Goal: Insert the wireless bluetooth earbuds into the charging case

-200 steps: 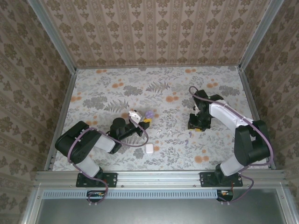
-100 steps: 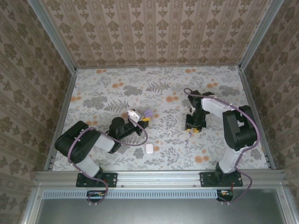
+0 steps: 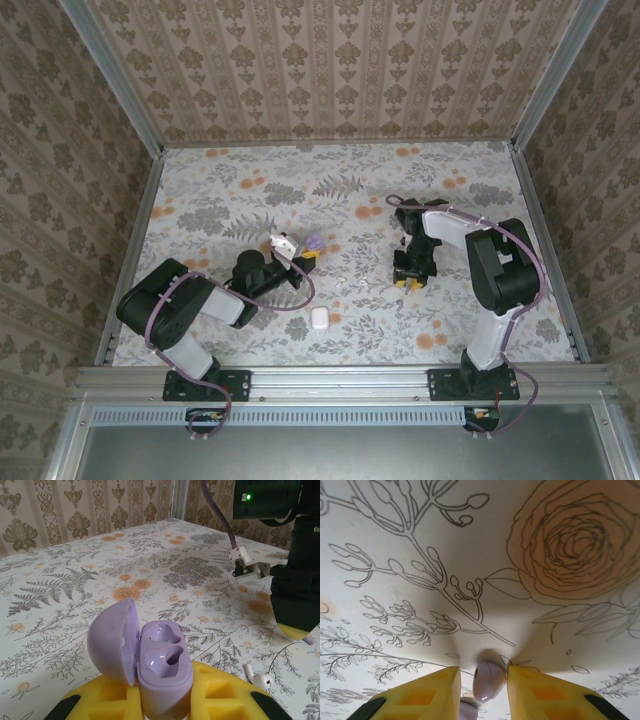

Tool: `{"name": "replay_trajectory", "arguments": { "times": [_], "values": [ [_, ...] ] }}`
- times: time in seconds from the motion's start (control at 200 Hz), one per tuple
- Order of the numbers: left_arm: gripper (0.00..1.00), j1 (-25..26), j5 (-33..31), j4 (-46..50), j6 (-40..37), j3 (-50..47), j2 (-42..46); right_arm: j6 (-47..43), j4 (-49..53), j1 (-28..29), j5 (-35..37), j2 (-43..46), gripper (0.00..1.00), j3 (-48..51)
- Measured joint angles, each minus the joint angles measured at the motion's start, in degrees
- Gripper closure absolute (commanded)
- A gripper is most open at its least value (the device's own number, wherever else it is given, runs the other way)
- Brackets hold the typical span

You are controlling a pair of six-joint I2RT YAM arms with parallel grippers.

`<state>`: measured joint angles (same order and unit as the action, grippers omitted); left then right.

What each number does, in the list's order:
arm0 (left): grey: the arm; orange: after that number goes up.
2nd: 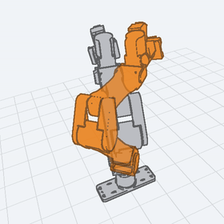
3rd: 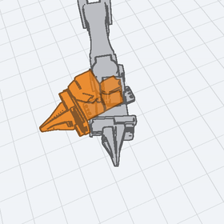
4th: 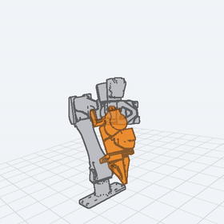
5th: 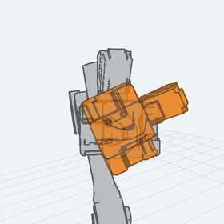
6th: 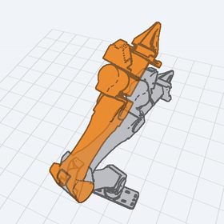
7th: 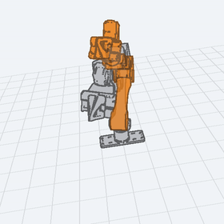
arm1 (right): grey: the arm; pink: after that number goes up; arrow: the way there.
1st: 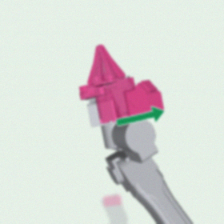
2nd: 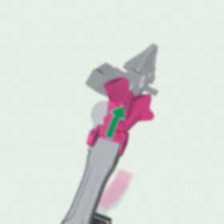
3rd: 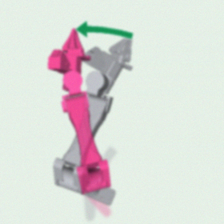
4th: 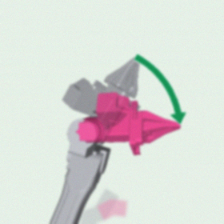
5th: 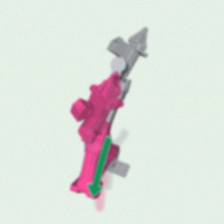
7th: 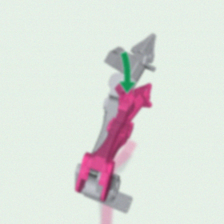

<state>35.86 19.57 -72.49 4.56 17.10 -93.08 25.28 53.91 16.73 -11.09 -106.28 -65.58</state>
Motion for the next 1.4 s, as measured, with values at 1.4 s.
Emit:
{"name": "replay_trajectory", "arguments": {
  "times": [1.4],
  "values": [
    [0.90, 0.46, 13.49, -0.02, 2.78, 2.97, 0.15, -9.29, -50.12, 15.17, -2.86, 42.69, 0.84, 23.54]
  ]
}}
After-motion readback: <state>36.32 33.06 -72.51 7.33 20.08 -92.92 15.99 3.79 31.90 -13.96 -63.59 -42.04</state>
